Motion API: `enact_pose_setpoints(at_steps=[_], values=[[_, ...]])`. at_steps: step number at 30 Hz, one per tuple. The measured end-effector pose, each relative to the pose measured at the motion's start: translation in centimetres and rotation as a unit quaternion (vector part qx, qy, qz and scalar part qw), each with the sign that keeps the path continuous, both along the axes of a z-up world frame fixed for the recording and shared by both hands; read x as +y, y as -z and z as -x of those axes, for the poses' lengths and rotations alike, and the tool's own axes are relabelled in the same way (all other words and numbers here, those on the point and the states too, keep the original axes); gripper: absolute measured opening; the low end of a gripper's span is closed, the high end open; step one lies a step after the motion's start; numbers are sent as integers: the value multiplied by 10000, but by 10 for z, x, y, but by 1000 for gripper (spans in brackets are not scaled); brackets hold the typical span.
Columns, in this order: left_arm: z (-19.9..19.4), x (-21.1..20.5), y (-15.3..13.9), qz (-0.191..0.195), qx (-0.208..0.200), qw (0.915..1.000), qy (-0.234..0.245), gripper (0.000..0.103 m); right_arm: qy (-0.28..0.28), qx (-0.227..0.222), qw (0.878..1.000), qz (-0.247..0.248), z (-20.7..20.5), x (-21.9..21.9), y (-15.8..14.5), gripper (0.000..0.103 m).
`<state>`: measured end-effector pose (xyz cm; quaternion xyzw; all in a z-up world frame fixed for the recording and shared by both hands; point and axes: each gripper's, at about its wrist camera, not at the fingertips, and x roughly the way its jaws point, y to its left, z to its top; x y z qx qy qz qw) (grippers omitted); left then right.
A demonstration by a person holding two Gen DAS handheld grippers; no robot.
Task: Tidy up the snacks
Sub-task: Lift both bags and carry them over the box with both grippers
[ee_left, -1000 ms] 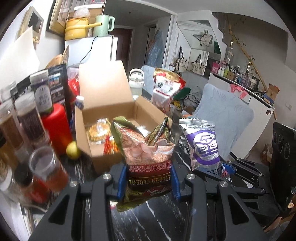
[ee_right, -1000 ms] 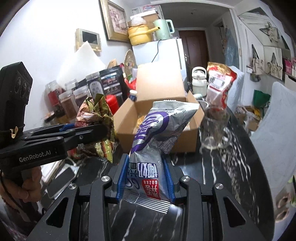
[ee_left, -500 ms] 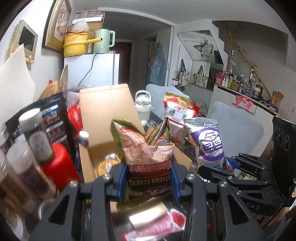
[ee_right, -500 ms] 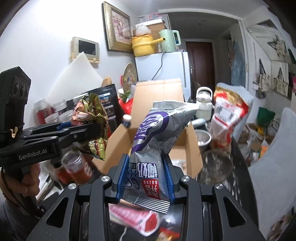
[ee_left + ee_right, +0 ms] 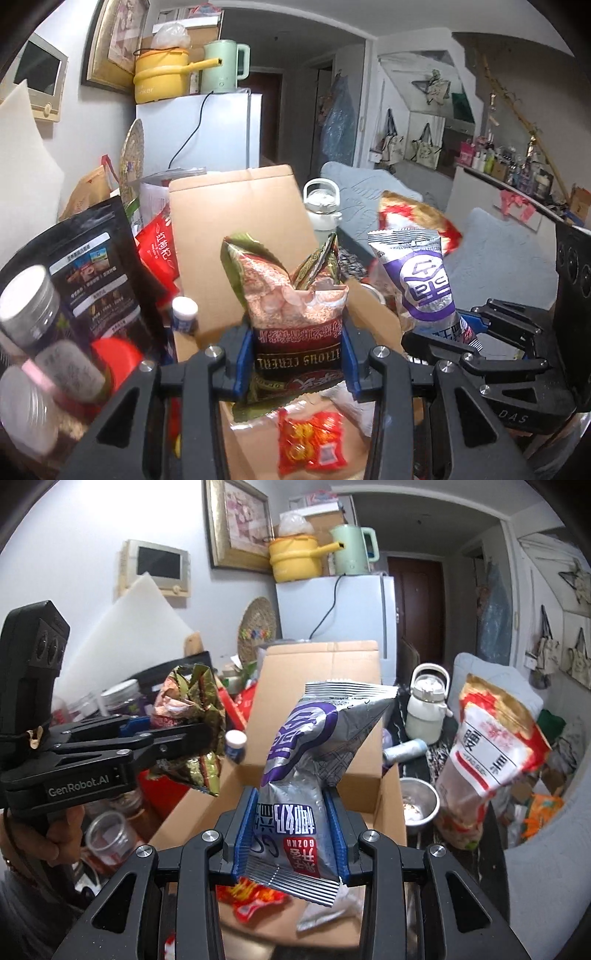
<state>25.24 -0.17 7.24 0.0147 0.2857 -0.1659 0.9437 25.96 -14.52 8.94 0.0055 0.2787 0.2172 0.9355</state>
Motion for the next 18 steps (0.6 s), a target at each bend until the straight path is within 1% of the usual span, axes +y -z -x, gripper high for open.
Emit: enact_pose_setpoints(at_steps=[4,7,8,15,18], values=[[-26,0,15,-104,261,9996,-65,39,-42,301,9995,23,-32,2,11,36],[-44,-1,31,-143,491,9986,-89,39,-57,573,9983,-14,-53,2,23,36],[-51,-2,37,-215,550,9982,-114,39,-61,651,9979,-3,-60,2,28,36],[-81,-5,74,-463,988,9938,-219,39,88,1031,9944,195,-85,4,57,36],[-89,-5,87,-516,1218,9910,-218,39,199,1169,9922,384,-92,5,68,36]])
